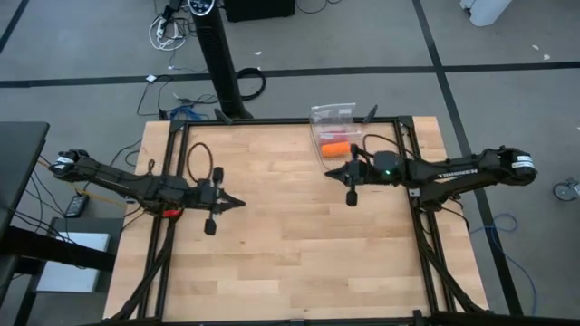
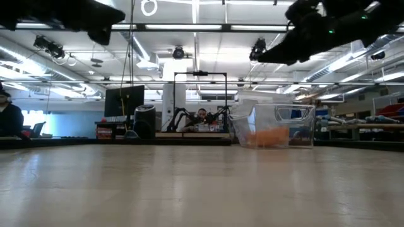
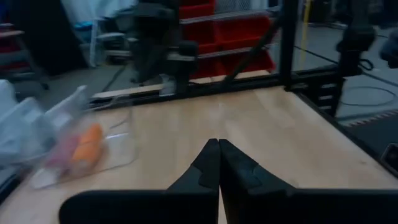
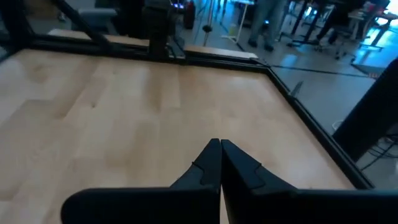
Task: Roll bandage
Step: Return to Home Position
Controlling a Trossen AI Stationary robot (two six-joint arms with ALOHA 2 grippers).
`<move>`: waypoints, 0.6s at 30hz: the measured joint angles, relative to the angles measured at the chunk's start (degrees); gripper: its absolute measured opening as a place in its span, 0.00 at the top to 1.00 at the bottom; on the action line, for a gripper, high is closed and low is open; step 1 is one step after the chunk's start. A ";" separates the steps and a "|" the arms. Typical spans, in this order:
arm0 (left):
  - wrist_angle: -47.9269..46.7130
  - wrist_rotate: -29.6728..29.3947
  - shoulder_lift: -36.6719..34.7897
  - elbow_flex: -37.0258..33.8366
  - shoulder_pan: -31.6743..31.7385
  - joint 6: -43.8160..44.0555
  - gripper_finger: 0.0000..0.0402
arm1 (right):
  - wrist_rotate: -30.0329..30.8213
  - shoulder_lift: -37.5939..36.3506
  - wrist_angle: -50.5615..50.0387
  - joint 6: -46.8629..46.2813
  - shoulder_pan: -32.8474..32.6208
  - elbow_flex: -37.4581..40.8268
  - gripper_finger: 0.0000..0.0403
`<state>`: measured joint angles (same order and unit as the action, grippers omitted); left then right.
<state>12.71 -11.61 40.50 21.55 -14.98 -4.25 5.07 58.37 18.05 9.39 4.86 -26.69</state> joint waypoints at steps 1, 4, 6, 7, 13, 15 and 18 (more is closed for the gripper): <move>-0.10 -0.78 -2.13 -1.47 0.00 0.00 0.99 | 0.75 -1.52 0.50 -0.51 -0.69 1.45 1.00; -1.30 -2.63 -8.43 -4.19 0.00 0.00 0.99 | 2.60 -7.40 0.87 -1.68 -1.98 5.18 1.00; -3.47 -3.27 -12.74 -5.42 0.00 0.29 0.99 | 4.03 -12.39 0.38 -2.34 -2.25 7.90 1.00; -4.72 -3.36 -14.77 -5.85 0.00 0.77 0.99 | 4.20 -14.91 0.16 -2.84 -2.23 9.16 1.00; -9.48 -3.50 -25.16 -9.19 0.57 2.75 0.99 | 3.02 -27.21 0.29 -3.31 -2.25 14.40 1.00; -9.43 -3.46 -27.43 -11.08 1.99 2.78 0.99 | 2.98 -29.55 -0.73 -3.30 -2.25 15.67 1.00; -9.48 -2.39 -30.53 -13.51 4.44 3.51 0.99 | 3.48 -33.16 -1.96 -3.30 -2.25 17.62 1.00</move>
<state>3.23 -14.01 9.97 8.04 -10.54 -0.75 8.55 25.21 16.09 6.09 2.61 -9.07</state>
